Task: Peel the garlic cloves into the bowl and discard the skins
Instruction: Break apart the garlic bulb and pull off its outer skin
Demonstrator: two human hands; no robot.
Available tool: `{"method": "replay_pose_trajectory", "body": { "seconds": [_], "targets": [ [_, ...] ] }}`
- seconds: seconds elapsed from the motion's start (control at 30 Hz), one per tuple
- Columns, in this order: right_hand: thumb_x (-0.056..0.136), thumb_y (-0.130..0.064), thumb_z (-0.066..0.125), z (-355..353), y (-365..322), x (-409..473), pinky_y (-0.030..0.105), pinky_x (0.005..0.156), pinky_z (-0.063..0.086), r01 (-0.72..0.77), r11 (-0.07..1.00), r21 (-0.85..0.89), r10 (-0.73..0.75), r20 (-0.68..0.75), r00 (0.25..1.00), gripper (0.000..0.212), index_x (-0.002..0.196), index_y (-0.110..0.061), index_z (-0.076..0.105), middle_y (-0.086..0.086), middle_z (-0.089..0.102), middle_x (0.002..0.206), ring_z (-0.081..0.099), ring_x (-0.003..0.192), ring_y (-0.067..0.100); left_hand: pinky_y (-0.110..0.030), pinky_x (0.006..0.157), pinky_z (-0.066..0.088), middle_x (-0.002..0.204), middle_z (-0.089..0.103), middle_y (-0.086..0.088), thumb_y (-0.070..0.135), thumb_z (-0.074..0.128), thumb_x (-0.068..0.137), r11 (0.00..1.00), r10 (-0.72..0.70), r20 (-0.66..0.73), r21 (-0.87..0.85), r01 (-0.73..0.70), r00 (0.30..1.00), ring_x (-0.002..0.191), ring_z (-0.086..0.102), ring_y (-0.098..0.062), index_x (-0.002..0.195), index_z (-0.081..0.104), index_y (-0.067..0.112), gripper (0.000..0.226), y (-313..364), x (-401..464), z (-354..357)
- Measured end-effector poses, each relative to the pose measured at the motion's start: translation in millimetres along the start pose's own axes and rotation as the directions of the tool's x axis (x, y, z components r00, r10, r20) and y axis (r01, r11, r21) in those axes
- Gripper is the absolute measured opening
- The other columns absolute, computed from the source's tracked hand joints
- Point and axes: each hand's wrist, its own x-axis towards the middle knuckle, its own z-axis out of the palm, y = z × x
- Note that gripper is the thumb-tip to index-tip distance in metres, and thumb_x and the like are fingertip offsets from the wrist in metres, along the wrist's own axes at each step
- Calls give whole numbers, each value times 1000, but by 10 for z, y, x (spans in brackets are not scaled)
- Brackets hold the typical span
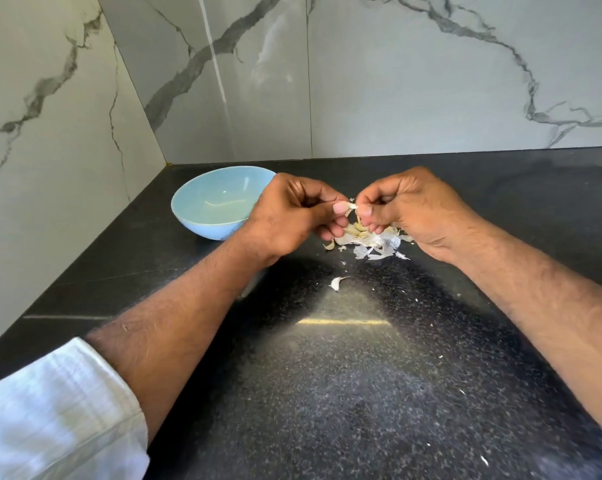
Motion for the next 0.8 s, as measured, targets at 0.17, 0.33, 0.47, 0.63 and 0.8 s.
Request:
{"method": "replay_pose_trajectory", "body": {
  "seconds": [0.17, 0.33, 0.47, 0.63, 0.8],
  "targets": [
    [90, 6, 75, -110, 44, 25, 29, 77, 60, 29, 996, -83, -28, 13, 1000, 22, 101, -13, 79, 7, 79, 87, 72, 81, 15, -27, 56, 58, 82, 76, -18, 2, 70, 100, 986, -92, -46, -145, 85, 995, 67, 73, -22, 101, 75, -4, 8, -19, 24, 24],
    [86, -28, 84, -98, -53, -52, 6, 69, 48, 142, 942, -304, -147, 6, 989, 14, 99, -25, 82, -10, 78, 85, 68, 77, -3, -27, 53, 57, 81, 77, -15, 7, 72, 100, 994, -95, -101, -70, 88, 990, 65, 72, -20, 99, 74, 1, 6, 2, 0, 77],
    [90, -30, 82, -60, -24, -37, 15, 69, 53, 158, 915, -372, -186, -40, 982, 5, 92, -25, 81, -14, 78, 81, 70, 74, 0, -25, 49, 54, 74, 73, -8, 10, 67, 105, 991, -56, -88, 114, 66, 995, 59, 67, -14, 98, 71, 1, 12, 9, -29, 120],
    [101, -27, 69, 50, 37, -29, 24, 56, 56, 157, 892, -423, -200, -58, 978, 9, 93, -26, 73, -4, 75, 77, 72, 67, 3, -25, 49, 52, 73, 72, -6, 10, 68, 105, 989, -79, -42, 122, 83, 996, 59, 65, -12, 98, 70, 2, 11, -10, -36, 171],
    [101, -27, 69, 59, 35, -11, 39, 63, 62, 164, 883, -439, -221, -81, 972, 10, 92, -28, 74, -4, 75, 72, 75, 70, 15, -27, 50, 55, 77, 77, -8, 10, 72, 102, 986, -70, -8, 150, 71, 998, 64, 71, -17, 92, 73, 10, 10, -20, -29, 171]
  ]
}}
